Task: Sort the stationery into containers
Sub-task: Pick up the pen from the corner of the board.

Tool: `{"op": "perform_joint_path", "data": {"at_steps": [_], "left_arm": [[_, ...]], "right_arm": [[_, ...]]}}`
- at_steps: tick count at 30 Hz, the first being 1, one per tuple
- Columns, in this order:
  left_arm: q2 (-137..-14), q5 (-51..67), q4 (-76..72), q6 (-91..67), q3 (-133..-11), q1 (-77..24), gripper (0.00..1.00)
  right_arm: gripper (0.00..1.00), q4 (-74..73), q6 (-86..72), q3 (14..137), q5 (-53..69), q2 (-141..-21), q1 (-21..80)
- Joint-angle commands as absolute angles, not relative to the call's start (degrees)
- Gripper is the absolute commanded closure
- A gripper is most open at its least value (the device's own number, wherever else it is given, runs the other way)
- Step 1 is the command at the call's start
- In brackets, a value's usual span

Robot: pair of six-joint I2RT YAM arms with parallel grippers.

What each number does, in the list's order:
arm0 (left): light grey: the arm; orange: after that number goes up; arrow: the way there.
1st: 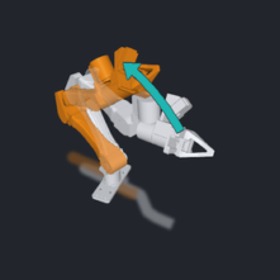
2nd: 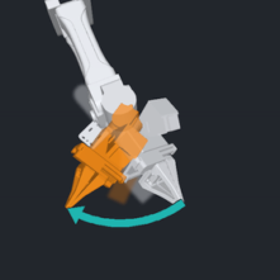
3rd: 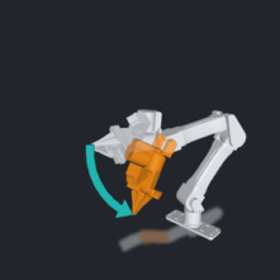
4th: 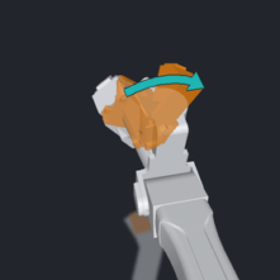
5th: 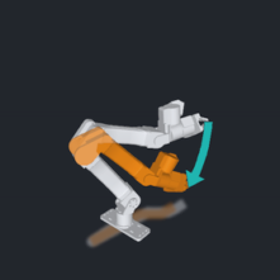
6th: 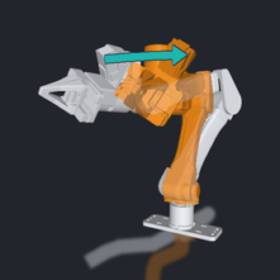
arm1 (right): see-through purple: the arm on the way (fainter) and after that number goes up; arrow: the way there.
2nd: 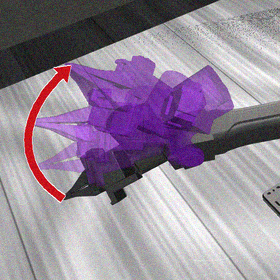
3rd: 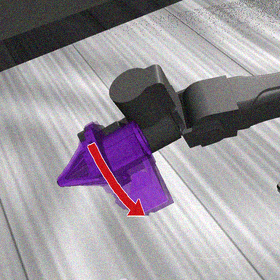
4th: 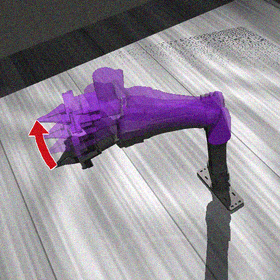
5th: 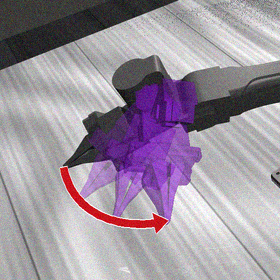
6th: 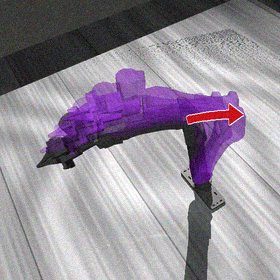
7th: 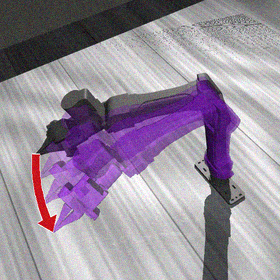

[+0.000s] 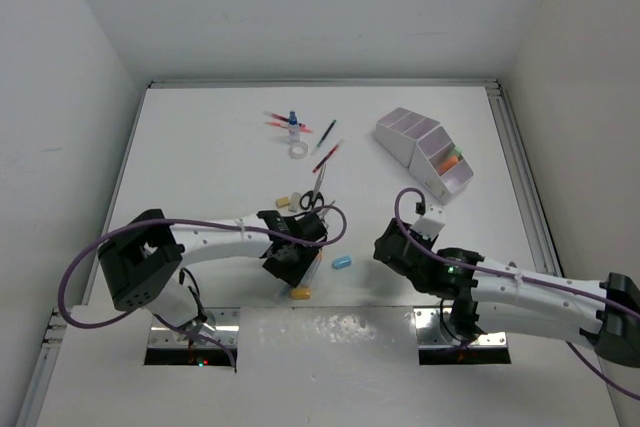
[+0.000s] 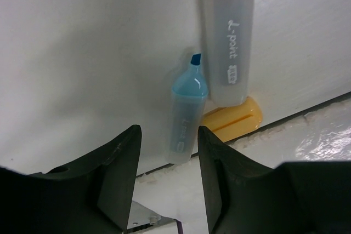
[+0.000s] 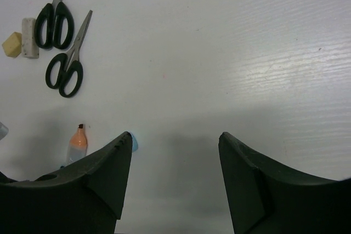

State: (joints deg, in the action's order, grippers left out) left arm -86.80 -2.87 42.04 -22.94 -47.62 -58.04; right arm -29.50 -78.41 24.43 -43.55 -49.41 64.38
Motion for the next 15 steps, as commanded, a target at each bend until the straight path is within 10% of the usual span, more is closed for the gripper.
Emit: {"op": "perform_joint_path", "data": {"at_steps": [1, 15], "left_arm": [[-86.5, -1.3, 41.8, -24.4, -46.4, -58.2, 0.57], [-84.8, 5.4, 32.4, -24.3, -37.0, -56.6, 0.71]], "right_arm": [[0.37, -30.5, -78.8, 24.6, -45.7, -48.8, 64.9], [0.38, -30.0, -78.4, 26.0, -46.5, -52.0, 67.1]]}}
